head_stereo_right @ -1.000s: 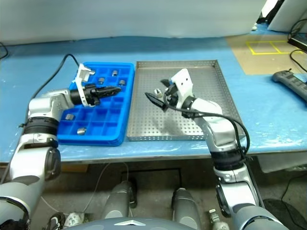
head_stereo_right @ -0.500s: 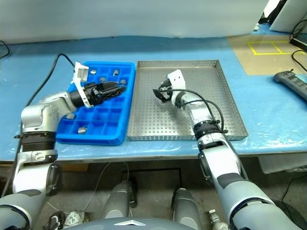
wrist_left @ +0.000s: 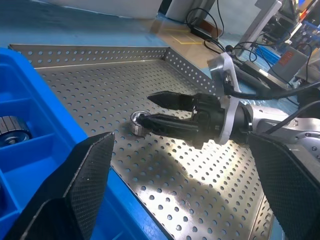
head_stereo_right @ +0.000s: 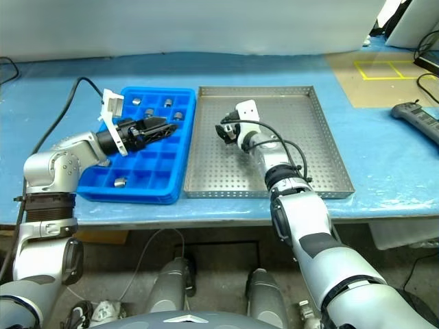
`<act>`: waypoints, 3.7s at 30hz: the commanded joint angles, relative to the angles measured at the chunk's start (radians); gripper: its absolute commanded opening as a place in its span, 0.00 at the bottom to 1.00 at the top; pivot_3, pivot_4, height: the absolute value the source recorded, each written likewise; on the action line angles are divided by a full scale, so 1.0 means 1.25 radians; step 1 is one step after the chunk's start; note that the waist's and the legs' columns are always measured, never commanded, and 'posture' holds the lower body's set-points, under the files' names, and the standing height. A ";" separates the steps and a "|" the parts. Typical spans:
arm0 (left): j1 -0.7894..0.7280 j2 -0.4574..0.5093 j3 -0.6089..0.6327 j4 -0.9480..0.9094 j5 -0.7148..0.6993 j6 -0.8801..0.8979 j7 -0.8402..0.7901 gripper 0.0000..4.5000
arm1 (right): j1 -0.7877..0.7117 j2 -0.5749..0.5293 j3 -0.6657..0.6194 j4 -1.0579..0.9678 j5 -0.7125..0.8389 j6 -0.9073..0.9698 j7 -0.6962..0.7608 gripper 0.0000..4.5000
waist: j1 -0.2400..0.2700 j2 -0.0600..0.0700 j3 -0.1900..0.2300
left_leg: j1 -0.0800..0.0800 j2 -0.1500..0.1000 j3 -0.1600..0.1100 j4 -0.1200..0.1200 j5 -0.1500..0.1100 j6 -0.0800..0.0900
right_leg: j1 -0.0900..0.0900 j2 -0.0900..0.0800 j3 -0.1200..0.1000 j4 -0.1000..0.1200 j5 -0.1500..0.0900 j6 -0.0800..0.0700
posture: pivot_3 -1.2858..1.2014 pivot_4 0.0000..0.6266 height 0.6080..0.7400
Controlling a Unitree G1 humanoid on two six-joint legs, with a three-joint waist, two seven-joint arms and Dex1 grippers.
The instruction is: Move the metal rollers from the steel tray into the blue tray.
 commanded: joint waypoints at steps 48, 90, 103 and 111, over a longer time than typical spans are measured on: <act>0.295 0.276 0.124 -0.353 -0.166 0.007 -0.100 1.00 | 0.181 -0.039 0.230 -0.822 0.126 0.409 0.487 0.36 | 0.026 0.000 0.000 | 0.010 0.001 0.001 -0.019 0.007 -0.011 | 0.000 0.003 0.002 -0.001 0.000 -0.003 | 0.61 0.24 1.00; 0.252 0.141 -0.006 -0.313 -0.211 -0.025 0.047 1.00 | 0.227 -0.162 0.045 -0.842 0.157 0.414 0.416 0.81 | 0.067 -0.002 -0.001 | 0.009 0.005 -0.002 -0.016 0.012 -0.019 | 0.001 0.011 0.000 -0.001 0.003 -0.002 | 0.56 0.24 1.00; 0.115 0.062 -0.129 -0.117 -0.112 -0.120 -0.066 1.00 | 0.336 -0.269 -0.060 -0.770 0.095 0.400 0.178 0.99 | 0.014 -0.002 -0.001 | 0.011 0.006 0.001 -0.015 0.013 -0.020 | 0.001 0.012 0.003 0.000 0.003 -0.006 | 0.49 0.24 1.00; 0.099 0.045 -0.134 -0.079 -0.086 -0.143 -0.092 1.00 | 0.341 -0.233 -0.097 -0.657 0.111 0.380 0.119 0.99 | 0.006 -0.002 -0.001 | 0.011 0.006 0.001 -0.014 0.012 -0.017 | 0.001 0.012 0.003 0.000 0.003 -0.007 | 0.49 0.24 1.00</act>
